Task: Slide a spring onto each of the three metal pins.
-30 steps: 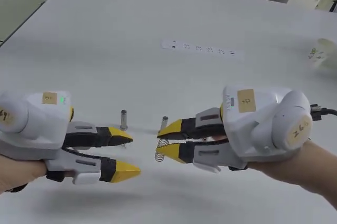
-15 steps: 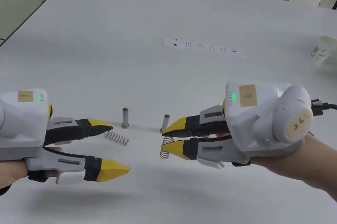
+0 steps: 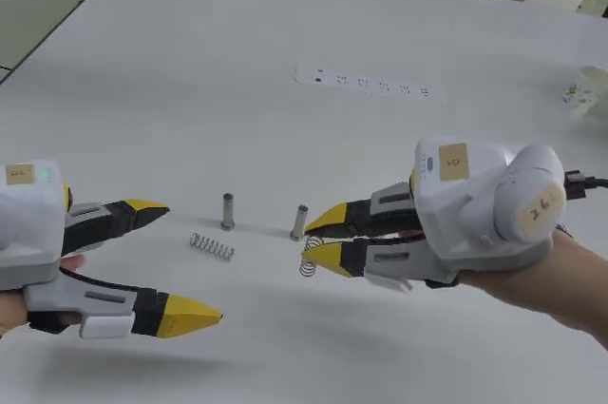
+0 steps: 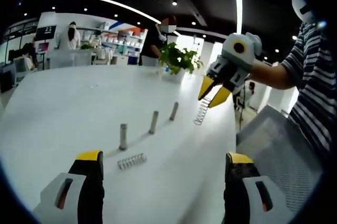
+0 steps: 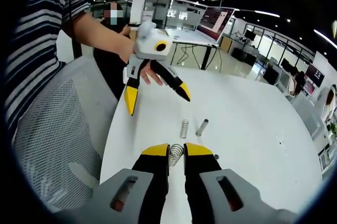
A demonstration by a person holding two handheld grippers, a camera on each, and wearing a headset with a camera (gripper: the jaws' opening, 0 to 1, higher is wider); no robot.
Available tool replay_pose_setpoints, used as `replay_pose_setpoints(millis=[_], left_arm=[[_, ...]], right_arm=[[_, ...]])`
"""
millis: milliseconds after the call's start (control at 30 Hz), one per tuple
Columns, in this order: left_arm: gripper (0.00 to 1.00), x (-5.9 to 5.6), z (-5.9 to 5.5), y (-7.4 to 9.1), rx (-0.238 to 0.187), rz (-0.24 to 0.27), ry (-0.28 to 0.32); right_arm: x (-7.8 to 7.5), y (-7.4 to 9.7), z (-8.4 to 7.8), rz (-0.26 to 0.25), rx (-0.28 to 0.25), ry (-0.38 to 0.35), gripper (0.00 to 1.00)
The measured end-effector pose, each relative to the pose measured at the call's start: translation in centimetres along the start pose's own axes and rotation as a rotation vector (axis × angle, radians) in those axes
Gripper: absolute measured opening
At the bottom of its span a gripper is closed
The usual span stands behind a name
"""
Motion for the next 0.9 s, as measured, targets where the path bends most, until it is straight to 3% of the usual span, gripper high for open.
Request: replay_pose_setpoints(millis=[100, 467, 900], left_arm=[[0.98, 0.3, 0.1, 0.3, -0.016, 0.016, 0.007], [0.98, 0.7, -0.3, 0.7, -0.01, 0.035, 0.016], [0.98, 1.1, -0.5, 1.0, -0.006, 0.058, 0.012]], right_arm=[[-0.3, -0.1, -0.1, -0.007, 0.003, -0.001, 0.08], [-1.6, -0.5, -0.5, -0.02, 0.019, -0.001, 0.08], [-4.3, -1.0, -0.5, -0.071, 0.021, -0.011, 0.08]])
Point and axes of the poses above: the centre of the closed fingertips' face, and the gripper's own axes: y roughly backward along the fingers, x roughly to its left, z roughly out of its top, the point moved 3 cm from there along y, roughly backward along the fingers
